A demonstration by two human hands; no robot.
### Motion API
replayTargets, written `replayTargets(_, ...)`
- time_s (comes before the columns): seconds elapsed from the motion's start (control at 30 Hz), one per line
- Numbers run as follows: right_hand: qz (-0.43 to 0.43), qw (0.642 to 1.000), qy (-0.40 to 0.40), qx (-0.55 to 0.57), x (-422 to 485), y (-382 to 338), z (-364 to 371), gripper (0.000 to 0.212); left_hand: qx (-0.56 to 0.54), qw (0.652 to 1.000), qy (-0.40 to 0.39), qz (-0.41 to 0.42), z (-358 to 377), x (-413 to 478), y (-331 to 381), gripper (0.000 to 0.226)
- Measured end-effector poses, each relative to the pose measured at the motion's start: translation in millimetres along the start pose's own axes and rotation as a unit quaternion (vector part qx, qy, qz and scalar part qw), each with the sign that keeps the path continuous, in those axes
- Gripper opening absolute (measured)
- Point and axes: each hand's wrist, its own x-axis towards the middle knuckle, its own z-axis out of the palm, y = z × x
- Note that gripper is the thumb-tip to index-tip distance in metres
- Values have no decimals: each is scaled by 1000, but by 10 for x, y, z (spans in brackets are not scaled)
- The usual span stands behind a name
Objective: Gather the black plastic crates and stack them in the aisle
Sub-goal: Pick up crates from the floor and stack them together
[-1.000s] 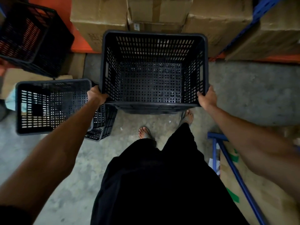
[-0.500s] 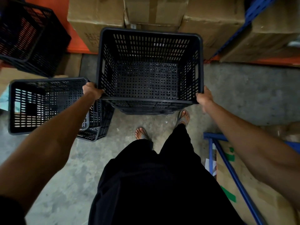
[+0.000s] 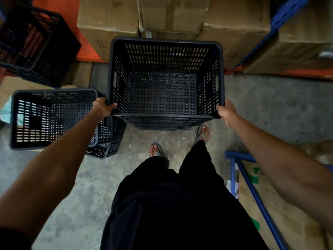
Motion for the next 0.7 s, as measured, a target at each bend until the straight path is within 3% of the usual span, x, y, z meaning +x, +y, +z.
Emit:
replayTargets(0.3, -18, 1000, 18, -10, 112, -115, 29, 38, 44, 997, 55, 24, 39, 74, 83, 48)
replayTargets(0.53, -32, 996, -5, -77, 23, 105, 67, 45, 101, 993, 30, 50, 49, 109, -13, 53)
replayTargets(0.7, -53, 990, 1, -130, -21, 160, 77, 46, 77, 996, 27, 31, 82, 58, 18, 52)
